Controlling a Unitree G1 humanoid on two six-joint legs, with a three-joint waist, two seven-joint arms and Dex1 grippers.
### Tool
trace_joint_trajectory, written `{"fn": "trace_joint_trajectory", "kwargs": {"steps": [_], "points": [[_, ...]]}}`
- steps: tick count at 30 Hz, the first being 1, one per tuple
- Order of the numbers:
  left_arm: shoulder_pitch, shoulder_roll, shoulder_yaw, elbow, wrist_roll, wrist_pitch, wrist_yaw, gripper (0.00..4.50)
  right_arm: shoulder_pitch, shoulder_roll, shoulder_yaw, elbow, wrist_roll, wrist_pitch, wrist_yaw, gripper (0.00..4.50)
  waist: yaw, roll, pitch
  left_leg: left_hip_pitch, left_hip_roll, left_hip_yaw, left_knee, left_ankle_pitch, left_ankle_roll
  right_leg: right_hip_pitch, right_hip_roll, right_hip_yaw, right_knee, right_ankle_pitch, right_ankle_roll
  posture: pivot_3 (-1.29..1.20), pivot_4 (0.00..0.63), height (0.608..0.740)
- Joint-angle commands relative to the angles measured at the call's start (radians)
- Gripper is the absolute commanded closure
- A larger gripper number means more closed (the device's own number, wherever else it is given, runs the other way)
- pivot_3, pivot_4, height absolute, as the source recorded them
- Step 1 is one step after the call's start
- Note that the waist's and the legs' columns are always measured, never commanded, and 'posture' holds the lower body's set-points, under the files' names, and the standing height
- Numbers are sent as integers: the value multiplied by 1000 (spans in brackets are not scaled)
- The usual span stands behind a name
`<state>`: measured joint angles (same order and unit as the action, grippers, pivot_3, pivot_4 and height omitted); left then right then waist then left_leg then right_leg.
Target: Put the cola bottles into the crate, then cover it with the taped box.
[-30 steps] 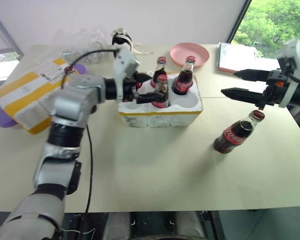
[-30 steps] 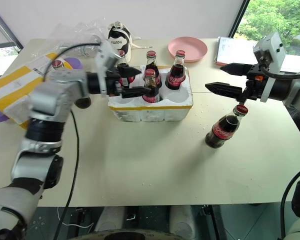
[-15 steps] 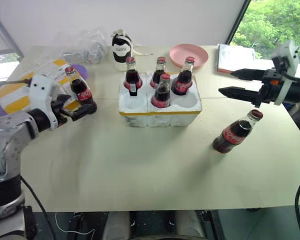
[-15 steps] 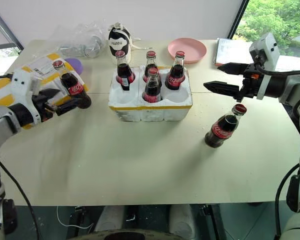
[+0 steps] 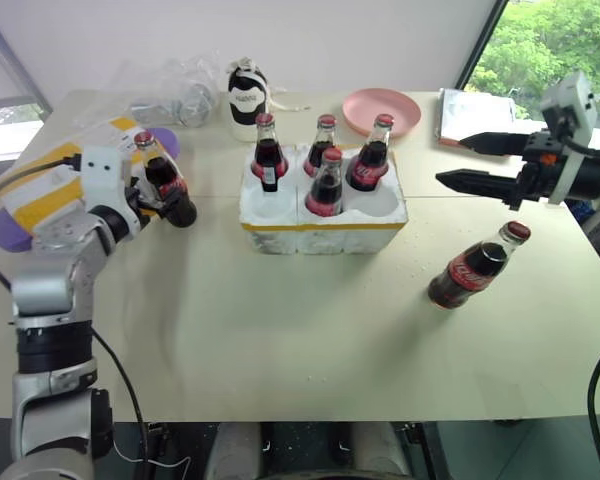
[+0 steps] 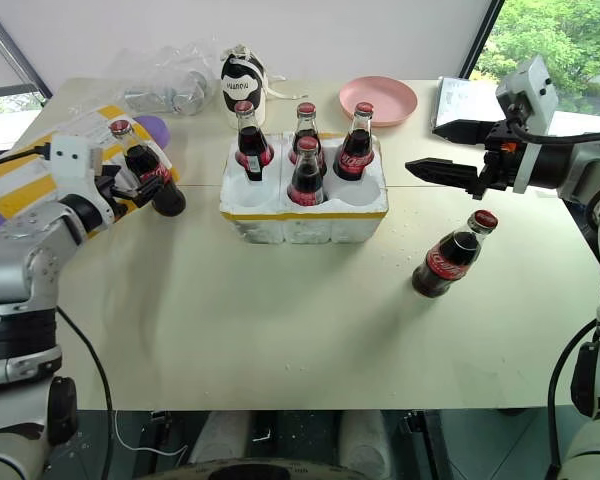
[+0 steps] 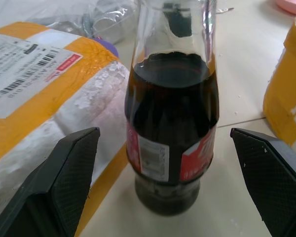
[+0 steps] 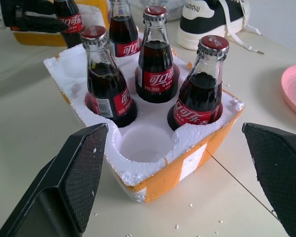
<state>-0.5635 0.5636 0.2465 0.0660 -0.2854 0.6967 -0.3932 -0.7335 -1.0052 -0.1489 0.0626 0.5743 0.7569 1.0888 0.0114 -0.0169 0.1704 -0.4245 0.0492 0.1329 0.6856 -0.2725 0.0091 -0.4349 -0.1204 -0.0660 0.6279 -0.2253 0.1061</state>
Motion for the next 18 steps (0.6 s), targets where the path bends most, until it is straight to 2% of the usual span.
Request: {"fn": "trace_joint_trajectory", "kwargs": {"steps": [1,8,11,13,18], "points": [[-69,-10,-26,91,25,-87,-12,59,-1,-9,-58,-47,29,11,-10,0,1,0,0,0,0,0,0,0,0,0,0,0,0,0,0,0,150,740],[-167,-9,-70,335,69,-227,-64,59,22,-2,-91,-75,51,29,-33,0,-1,0,0,0,0,0,0,0,0,0,0,0,0,0,0,0,150,740],[-203,-9,-68,397,68,-265,-80,886,28,0,-96,-82,56,33,-43,0,-1,0,0,0,0,0,0,0,0,-1,0,0,0,0,0,0,150,740],[-221,-1,-67,409,65,-267,-93,1731,31,0,-98,-86,58,34,-49,0,-1,0,0,0,0,0,0,0,0,-1,0,0,0,0,0,0,150,740],[-258,38,-78,319,20,-167,-189,1682,38,-7,-106,-89,59,38,-56,0,-1,-1,0,-1,0,0,0,0,0,-1,0,0,0,0,0,0,150,740]]}}
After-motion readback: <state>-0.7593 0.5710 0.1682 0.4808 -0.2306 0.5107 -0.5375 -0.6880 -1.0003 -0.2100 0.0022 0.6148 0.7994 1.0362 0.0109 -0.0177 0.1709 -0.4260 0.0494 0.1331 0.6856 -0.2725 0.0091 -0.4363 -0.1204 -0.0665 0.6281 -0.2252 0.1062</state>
